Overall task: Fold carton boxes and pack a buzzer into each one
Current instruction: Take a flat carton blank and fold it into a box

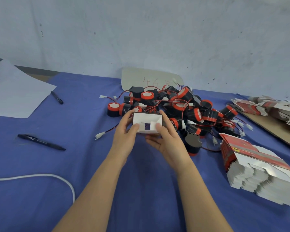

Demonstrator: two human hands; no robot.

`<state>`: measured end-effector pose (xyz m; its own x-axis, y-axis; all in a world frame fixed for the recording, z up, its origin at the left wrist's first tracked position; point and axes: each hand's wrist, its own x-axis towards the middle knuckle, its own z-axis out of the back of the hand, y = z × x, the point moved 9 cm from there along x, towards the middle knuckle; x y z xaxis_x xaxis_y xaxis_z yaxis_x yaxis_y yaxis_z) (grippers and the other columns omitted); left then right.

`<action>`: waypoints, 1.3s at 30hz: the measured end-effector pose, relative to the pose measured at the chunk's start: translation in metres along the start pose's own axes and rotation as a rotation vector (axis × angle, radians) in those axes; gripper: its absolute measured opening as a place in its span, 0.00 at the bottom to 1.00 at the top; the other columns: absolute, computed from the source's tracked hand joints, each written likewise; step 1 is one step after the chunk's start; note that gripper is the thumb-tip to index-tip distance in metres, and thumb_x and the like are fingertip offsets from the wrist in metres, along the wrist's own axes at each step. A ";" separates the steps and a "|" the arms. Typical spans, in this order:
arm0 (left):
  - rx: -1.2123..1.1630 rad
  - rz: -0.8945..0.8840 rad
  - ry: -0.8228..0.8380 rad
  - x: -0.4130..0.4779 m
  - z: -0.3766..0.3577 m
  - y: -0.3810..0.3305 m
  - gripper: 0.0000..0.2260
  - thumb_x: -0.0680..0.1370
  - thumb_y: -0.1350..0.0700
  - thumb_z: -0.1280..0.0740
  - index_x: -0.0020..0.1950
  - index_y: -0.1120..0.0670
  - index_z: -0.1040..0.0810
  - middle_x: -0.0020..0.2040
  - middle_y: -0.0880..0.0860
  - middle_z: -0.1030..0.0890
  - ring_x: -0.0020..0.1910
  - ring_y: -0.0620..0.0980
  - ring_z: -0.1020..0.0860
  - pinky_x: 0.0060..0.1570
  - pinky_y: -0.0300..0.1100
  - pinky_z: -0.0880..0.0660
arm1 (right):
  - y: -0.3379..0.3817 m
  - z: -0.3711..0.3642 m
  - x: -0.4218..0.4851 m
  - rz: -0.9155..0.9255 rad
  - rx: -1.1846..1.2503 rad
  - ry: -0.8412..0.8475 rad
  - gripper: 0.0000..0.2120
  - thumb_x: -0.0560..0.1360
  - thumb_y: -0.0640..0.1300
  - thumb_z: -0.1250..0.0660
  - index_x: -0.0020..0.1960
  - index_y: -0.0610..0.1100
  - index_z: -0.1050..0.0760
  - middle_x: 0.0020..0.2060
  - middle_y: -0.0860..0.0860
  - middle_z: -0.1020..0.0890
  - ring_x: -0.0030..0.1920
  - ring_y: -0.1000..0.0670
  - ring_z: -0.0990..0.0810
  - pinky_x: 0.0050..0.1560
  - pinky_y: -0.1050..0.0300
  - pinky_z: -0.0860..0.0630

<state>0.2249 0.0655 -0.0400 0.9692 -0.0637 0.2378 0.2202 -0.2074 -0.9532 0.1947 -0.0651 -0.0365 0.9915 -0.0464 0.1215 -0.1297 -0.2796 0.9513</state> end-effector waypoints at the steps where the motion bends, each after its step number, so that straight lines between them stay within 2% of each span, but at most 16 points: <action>1: 0.023 -0.019 0.003 -0.001 -0.001 -0.002 0.23 0.78 0.65 0.41 0.65 0.40 0.28 0.63 0.46 0.22 0.62 0.42 0.24 0.62 0.43 0.26 | 0.000 0.004 0.000 0.008 -0.038 -0.035 0.21 0.81 0.40 0.40 0.70 0.56 0.33 0.55 0.51 0.18 0.48 0.47 0.16 0.44 0.58 0.20; 3: 0.104 -0.087 0.007 -0.001 -0.003 -0.008 0.24 0.78 0.67 0.41 0.68 0.44 0.29 0.65 0.45 0.24 0.62 0.41 0.24 0.60 0.40 0.25 | 0.000 0.010 0.000 0.014 -0.097 -0.090 0.21 0.80 0.36 0.41 0.69 0.52 0.32 0.52 0.50 0.17 0.43 0.49 0.16 0.41 0.59 0.21; 6: 0.215 -0.235 0.030 -0.005 -0.011 -0.021 0.26 0.76 0.71 0.42 0.64 0.43 0.31 0.71 0.50 0.33 0.70 0.49 0.32 0.66 0.50 0.29 | 0.001 0.015 0.001 0.028 -0.117 -0.135 0.19 0.79 0.34 0.41 0.67 0.49 0.31 0.49 0.49 0.17 0.40 0.50 0.17 0.38 0.59 0.21; 7: 0.271 -0.279 0.032 -0.007 -0.013 -0.026 0.26 0.76 0.72 0.43 0.62 0.42 0.31 0.74 0.51 0.37 0.73 0.49 0.37 0.67 0.49 0.30 | 0.003 0.016 0.001 0.034 -0.123 -0.146 0.18 0.79 0.34 0.41 0.66 0.49 0.31 0.48 0.50 0.17 0.40 0.50 0.17 0.38 0.59 0.21; 10: 0.403 -0.316 0.067 -0.011 -0.020 -0.030 0.23 0.77 0.70 0.43 0.48 0.40 0.28 0.76 0.48 0.42 0.72 0.32 0.44 0.63 0.29 0.35 | 0.004 0.017 0.002 0.047 -0.118 -0.161 0.17 0.79 0.33 0.41 0.63 0.50 0.29 0.41 0.53 0.16 0.37 0.53 0.18 0.37 0.60 0.21; 12: 0.410 -0.296 0.112 -0.012 -0.023 -0.025 0.17 0.79 0.65 0.42 0.43 0.43 0.25 0.76 0.47 0.38 0.73 0.33 0.43 0.62 0.28 0.36 | 0.004 0.020 0.002 0.044 -0.108 -0.176 0.16 0.80 0.34 0.41 0.62 0.50 0.29 0.41 0.53 0.17 0.36 0.53 0.18 0.37 0.60 0.21; 16: 0.393 -0.267 0.163 -0.014 -0.026 -0.022 0.03 0.76 0.44 0.33 0.48 0.39 0.22 0.75 0.44 0.36 0.73 0.40 0.38 0.67 0.47 0.31 | 0.000 0.026 0.001 -0.004 -0.058 -0.218 0.17 0.79 0.35 0.39 0.64 0.49 0.28 0.47 0.48 0.17 0.43 0.49 0.18 0.42 0.57 0.19; 19: 0.478 -0.283 0.158 -0.014 -0.024 -0.021 0.14 0.71 0.32 0.34 0.51 0.38 0.22 0.74 0.41 0.36 0.70 0.39 0.34 0.63 0.49 0.27 | -0.002 0.027 0.000 -0.038 -0.019 -0.229 0.18 0.79 0.34 0.39 0.64 0.50 0.27 0.49 0.45 0.17 0.42 0.49 0.17 0.39 0.58 0.19; 22: 0.519 -0.307 0.057 -0.013 -0.017 -0.021 0.10 0.75 0.42 0.34 0.52 0.46 0.23 0.68 0.41 0.31 0.65 0.45 0.28 0.58 0.52 0.24 | -0.002 0.023 0.001 -0.043 0.009 -0.210 0.15 0.80 0.36 0.40 0.63 0.49 0.26 0.47 0.46 0.17 0.34 0.52 0.17 0.35 0.60 0.21; 24: 0.473 -0.295 -0.031 -0.011 -0.011 -0.022 0.06 0.77 0.50 0.33 0.50 0.43 0.29 0.61 0.39 0.28 0.60 0.46 0.26 0.54 0.50 0.23 | 0.000 0.016 0.001 -0.025 0.004 -0.181 0.12 0.81 0.43 0.41 0.64 0.49 0.26 0.47 0.48 0.18 0.35 0.53 0.17 0.35 0.60 0.21; 27: 0.373 -0.245 -0.120 -0.008 -0.003 -0.018 0.19 0.77 0.56 0.31 0.63 0.44 0.34 0.63 0.44 0.29 0.60 0.46 0.26 0.48 0.31 0.24 | 0.003 0.006 0.002 0.050 -0.097 -0.149 0.13 0.80 0.45 0.38 0.65 0.49 0.29 0.49 0.49 0.18 0.37 0.54 0.17 0.36 0.61 0.21; 29: 0.308 -0.160 -0.108 -0.005 -0.004 -0.008 0.33 0.76 0.58 0.30 0.75 0.45 0.44 0.66 0.42 0.32 0.58 0.39 0.26 0.43 0.23 0.28 | 0.002 0.004 0.002 0.095 -0.223 -0.173 0.17 0.79 0.40 0.36 0.67 0.49 0.32 0.53 0.46 0.19 0.34 0.56 0.19 0.35 0.62 0.22; 30: 0.279 -0.123 -0.094 -0.004 -0.006 -0.004 0.35 0.76 0.59 0.31 0.75 0.42 0.46 0.64 0.39 0.32 0.54 0.35 0.24 0.41 0.21 0.29 | 0.001 0.005 0.002 0.112 -0.258 -0.195 0.19 0.78 0.38 0.36 0.67 0.49 0.32 0.54 0.44 0.19 0.32 0.56 0.21 0.33 0.62 0.23; 32: 0.237 -0.099 -0.071 -0.005 -0.009 -0.002 0.30 0.77 0.61 0.32 0.66 0.31 0.41 0.57 0.35 0.30 0.48 0.28 0.25 0.39 0.20 0.30 | -0.002 0.007 0.003 0.138 -0.273 -0.233 0.19 0.77 0.35 0.36 0.66 0.49 0.32 0.53 0.43 0.20 0.31 0.57 0.23 0.32 0.61 0.25; 34: 0.205 -0.088 -0.085 -0.006 -0.010 -0.001 0.28 0.77 0.64 0.34 0.57 0.29 0.37 0.58 0.38 0.28 0.51 0.31 0.25 0.41 0.22 0.29 | -0.003 0.007 0.003 0.152 -0.272 -0.259 0.20 0.76 0.33 0.36 0.63 0.51 0.32 0.52 0.44 0.19 0.32 0.56 0.24 0.30 0.62 0.27; 39: 0.208 -0.104 -0.115 -0.008 -0.008 -0.002 0.27 0.76 0.67 0.38 0.67 0.41 0.32 0.66 0.47 0.26 0.62 0.46 0.25 0.52 0.33 0.23 | -0.003 0.009 0.001 0.161 -0.253 -0.307 0.22 0.75 0.31 0.37 0.63 0.51 0.31 0.51 0.45 0.19 0.33 0.55 0.24 0.26 0.64 0.29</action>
<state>0.2159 0.0584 -0.0385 0.9436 0.0617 0.3253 0.3260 -0.0015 -0.9454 0.1959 -0.0730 -0.0423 0.9048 -0.3644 0.2204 -0.2379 -0.0033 0.9713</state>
